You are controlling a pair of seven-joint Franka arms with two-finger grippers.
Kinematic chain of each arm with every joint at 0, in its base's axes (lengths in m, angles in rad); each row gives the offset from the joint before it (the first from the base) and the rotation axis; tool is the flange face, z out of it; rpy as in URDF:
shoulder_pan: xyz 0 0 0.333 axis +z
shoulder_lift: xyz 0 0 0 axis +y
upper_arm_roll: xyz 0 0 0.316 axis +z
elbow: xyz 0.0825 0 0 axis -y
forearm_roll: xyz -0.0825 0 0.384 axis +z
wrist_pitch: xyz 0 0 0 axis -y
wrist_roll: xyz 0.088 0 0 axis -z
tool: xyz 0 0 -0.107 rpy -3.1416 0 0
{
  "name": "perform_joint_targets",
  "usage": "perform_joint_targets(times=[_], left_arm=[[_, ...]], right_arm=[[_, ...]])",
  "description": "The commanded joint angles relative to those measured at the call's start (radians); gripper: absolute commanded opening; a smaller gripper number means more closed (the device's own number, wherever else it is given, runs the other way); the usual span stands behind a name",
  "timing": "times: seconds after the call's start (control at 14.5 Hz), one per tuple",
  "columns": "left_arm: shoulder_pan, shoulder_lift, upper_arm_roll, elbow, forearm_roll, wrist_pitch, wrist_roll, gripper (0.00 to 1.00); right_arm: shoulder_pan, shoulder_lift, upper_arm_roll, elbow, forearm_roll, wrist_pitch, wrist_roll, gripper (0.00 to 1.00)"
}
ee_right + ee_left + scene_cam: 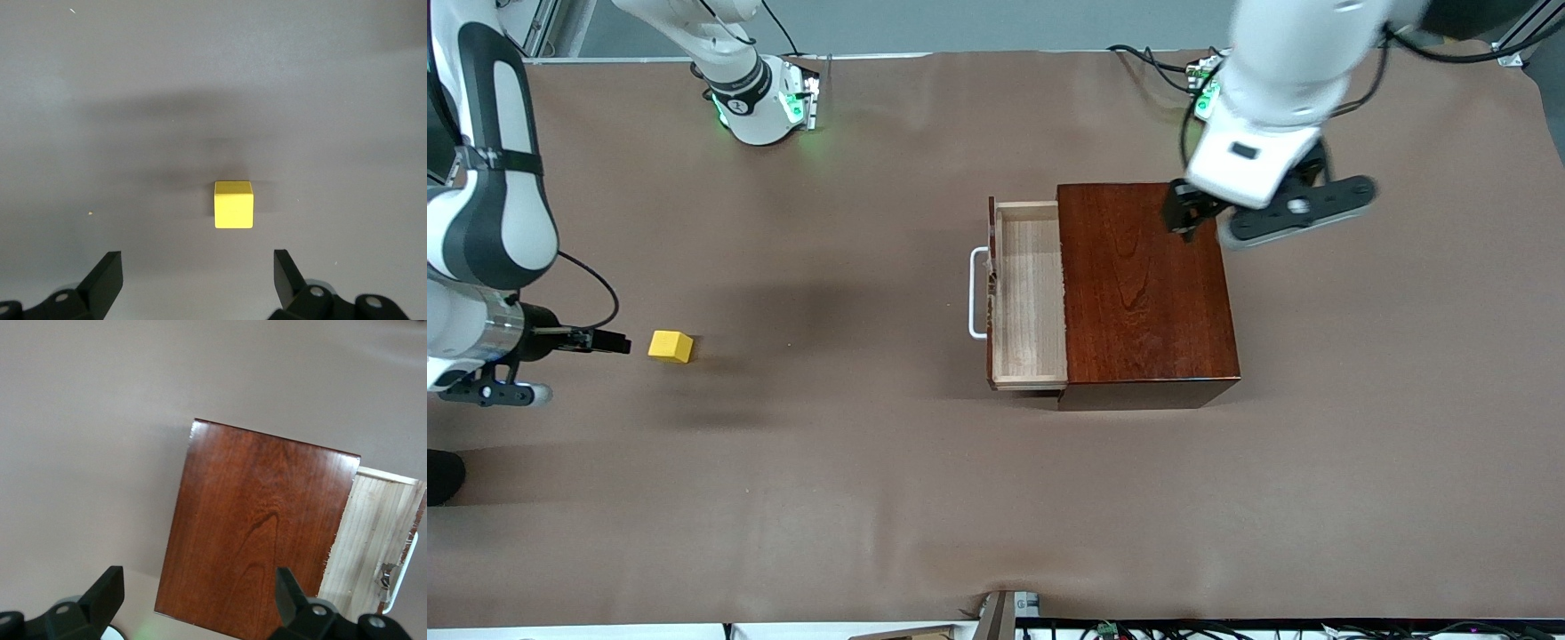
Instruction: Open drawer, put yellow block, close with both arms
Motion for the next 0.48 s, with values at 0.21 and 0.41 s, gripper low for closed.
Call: perform_joint_targets(times=[0.21,0.41], left_arm=[[0.154,-0.179,-0.011,-0.212,-0.026,0.015,0.150,1.00],[0.219,-0.238,-0.011,-0.294,-0.023,0.051,0.217,1.00]], right_arm=[[-0.028,0.023,0.012,-0.051,-0.015,0.072,0.003,1.00],[-0.025,0.022,0.012,-0.125,-0.015,0.162,0.004,1.00]])
